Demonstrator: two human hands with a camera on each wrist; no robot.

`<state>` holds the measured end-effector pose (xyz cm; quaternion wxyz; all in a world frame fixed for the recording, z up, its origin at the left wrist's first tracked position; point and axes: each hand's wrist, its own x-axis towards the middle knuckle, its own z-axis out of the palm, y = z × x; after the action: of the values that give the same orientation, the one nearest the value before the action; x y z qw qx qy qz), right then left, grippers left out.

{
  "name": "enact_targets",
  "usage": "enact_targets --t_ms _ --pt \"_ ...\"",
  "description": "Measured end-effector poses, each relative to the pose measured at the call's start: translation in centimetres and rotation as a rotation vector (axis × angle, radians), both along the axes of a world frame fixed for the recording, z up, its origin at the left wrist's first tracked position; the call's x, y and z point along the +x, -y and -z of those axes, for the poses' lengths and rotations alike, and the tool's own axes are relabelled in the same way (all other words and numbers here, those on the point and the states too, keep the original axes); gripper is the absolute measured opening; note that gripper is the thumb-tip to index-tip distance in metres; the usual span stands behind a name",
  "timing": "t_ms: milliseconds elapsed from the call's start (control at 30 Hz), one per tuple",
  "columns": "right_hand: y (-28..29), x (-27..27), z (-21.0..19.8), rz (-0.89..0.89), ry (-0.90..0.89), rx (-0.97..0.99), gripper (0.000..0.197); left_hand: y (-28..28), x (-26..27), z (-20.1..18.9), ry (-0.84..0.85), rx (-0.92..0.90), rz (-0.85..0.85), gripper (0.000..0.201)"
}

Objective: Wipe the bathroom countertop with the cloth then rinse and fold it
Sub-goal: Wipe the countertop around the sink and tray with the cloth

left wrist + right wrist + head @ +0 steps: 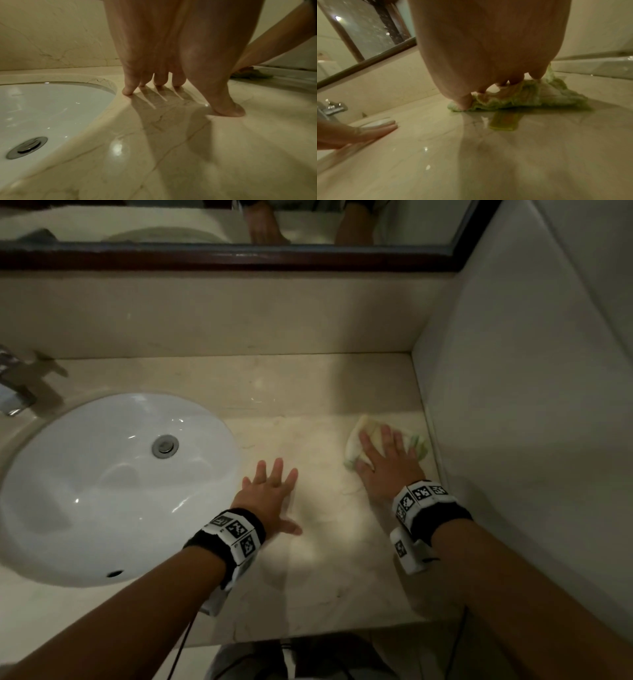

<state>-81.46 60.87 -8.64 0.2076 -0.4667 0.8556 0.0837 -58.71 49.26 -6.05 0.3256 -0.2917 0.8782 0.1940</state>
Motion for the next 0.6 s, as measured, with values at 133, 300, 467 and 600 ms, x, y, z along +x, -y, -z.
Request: enact_targets --t_ms 133,300,467,600 --pt "2.7 -2.3 -0.1 0.030 0.010 0.019 0.062 0.0 0.0 0.0 0.004 -0.006 0.008 0.116" --pt "7.6 -6.1 -0.1 0.051 0.018 0.057 0.060 0.0 -0.2 0.2 0.014 0.008 0.000 0.115" --pt "11.6 -9.5 -0.3 0.074 0.062 0.133 0.059 0.0 -0.3 0.4 0.046 0.006 0.013 0.114" --pt "12.6 -9.1 -0.7 0.104 0.070 0.133 0.058 0.1 -0.3 0.5 0.042 0.016 -0.003 0.114"
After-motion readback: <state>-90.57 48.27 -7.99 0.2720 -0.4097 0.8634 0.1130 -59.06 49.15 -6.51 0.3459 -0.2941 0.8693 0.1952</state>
